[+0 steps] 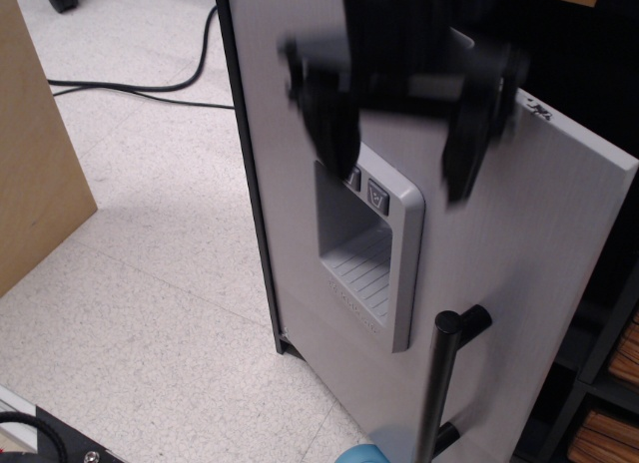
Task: Close fridge
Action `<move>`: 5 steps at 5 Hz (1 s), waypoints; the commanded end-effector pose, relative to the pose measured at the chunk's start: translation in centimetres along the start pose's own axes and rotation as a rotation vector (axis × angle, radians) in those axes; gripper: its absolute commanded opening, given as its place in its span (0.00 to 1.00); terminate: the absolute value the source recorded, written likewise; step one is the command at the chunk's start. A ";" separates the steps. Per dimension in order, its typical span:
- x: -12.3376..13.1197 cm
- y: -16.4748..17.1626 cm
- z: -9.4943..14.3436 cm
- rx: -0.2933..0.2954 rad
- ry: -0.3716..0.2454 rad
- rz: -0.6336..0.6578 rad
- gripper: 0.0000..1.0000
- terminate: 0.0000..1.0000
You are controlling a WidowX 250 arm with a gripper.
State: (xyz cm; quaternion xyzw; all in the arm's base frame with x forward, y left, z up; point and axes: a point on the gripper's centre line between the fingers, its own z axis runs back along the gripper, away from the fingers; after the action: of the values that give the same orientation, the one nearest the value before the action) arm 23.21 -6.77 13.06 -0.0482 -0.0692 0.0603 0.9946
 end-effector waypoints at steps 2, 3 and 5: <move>3.3 -0.5 -3.1 -0.118 -0.178 -0.136 1.00 0.00; 4.6 -1.6 -3.5 -0.137 -0.235 -0.152 1.00 0.00; 6.0 -3.7 -4.3 -0.122 -0.330 -0.167 1.00 0.00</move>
State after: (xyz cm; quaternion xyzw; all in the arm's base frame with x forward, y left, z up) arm 29.47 -9.72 7.79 -0.0869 -0.2163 -0.0156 0.9723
